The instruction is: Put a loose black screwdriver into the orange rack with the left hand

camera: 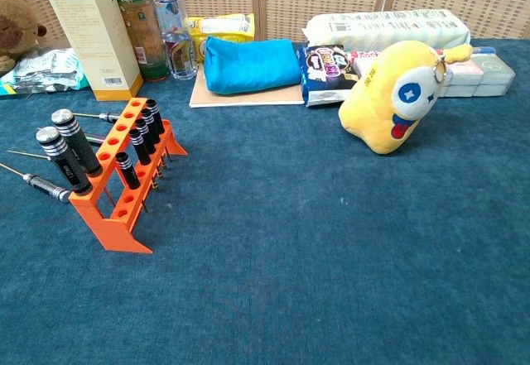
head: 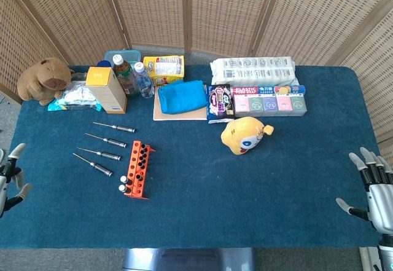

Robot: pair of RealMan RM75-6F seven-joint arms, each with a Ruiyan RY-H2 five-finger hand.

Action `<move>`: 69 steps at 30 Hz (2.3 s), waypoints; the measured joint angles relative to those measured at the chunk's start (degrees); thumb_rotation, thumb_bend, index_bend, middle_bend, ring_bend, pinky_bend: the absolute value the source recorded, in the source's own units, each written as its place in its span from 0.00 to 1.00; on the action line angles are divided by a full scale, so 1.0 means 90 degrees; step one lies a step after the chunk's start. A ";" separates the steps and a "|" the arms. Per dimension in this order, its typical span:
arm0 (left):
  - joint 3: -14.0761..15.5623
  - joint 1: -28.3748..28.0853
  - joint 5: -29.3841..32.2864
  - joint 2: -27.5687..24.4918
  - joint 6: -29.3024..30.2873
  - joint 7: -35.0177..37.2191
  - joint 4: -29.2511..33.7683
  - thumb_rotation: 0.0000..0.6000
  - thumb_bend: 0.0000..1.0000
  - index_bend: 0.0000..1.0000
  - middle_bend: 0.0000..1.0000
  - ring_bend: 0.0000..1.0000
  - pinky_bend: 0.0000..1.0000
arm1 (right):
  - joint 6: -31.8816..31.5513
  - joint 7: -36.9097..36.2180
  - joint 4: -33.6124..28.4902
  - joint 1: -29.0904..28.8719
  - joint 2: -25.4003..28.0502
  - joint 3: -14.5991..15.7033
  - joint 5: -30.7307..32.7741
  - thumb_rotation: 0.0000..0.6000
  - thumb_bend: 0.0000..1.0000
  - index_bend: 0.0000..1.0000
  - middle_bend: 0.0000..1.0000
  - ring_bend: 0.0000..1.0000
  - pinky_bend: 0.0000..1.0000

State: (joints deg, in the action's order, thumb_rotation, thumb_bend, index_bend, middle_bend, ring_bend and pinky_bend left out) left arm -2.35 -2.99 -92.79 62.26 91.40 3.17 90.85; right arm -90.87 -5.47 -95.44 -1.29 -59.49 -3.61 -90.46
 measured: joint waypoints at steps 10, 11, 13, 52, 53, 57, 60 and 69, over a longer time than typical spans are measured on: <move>0.0088 -0.0676 0.0271 0.0111 -0.1605 -0.0320 -0.0058 1.00 0.28 0.37 1.00 1.00 1.00 | 0.0114 -0.0319 -0.0041 -0.0021 0.0124 -0.0009 0.0101 1.00 0.00 0.10 0.00 0.00 0.00; 0.0079 -0.0772 0.0314 0.0143 -0.1750 -0.0398 -0.0057 1.00 0.28 0.38 1.00 1.00 1.00 | 0.0130 -0.0349 -0.0040 -0.0027 0.0135 -0.0008 0.0104 1.00 0.00 0.10 0.00 0.00 0.00; 0.0040 -0.0991 0.0384 0.0278 -0.2020 -0.0620 -0.0092 1.00 0.28 0.38 1.00 1.00 1.00 | 0.0176 -0.0439 -0.0039 -0.0042 0.0166 0.0002 0.0104 1.00 0.00 0.10 0.00 0.00 0.00; -0.0008 -0.2255 0.1432 0.2375 -0.3491 -0.2724 -0.1216 1.00 0.32 0.40 1.00 1.00 1.00 | 0.0385 -0.1210 -0.0038 -0.0113 0.0496 0.0084 0.0097 1.00 0.00 0.10 0.00 0.00 0.00; -0.0007 -0.2260 0.1450 0.2388 -0.3492 -0.2756 -0.1217 1.00 0.32 0.40 1.00 1.00 1.00 | 0.0381 -0.1221 -0.0036 -0.0113 0.0499 0.0083 0.0097 1.00 0.00 0.10 0.00 0.00 0.00; 0.0004 -0.2275 0.1553 0.2454 -0.3496 -0.2916 -0.1228 1.00 0.32 0.40 1.00 1.00 1.00 | 0.0372 -0.1275 -0.0024 -0.0110 0.0514 0.0078 0.0103 1.00 0.00 0.10 0.00 0.00 0.00; 0.0008 -0.2289 0.1628 0.2496 -0.3501 -0.3013 -0.1243 1.00 0.33 0.41 1.00 1.00 1.00 | 0.0372 -0.1309 -0.0019 -0.0114 0.0523 0.0077 0.0100 1.00 0.00 0.10 0.00 0.00 0.00; 0.0021 -0.2340 0.1769 0.2614 -0.3497 -0.3252 -0.1306 1.00 0.33 0.43 1.00 1.00 1.00 | 0.0377 -0.1374 -0.0012 -0.0121 0.0538 0.0077 0.0098 1.00 0.00 0.10 0.00 0.00 0.00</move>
State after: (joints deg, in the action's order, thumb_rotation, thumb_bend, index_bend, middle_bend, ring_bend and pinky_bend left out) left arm -2.16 -24.05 -76.87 85.79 59.92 -26.10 79.10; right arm -87.48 -17.84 -95.54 -2.38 -54.65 -2.92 -89.58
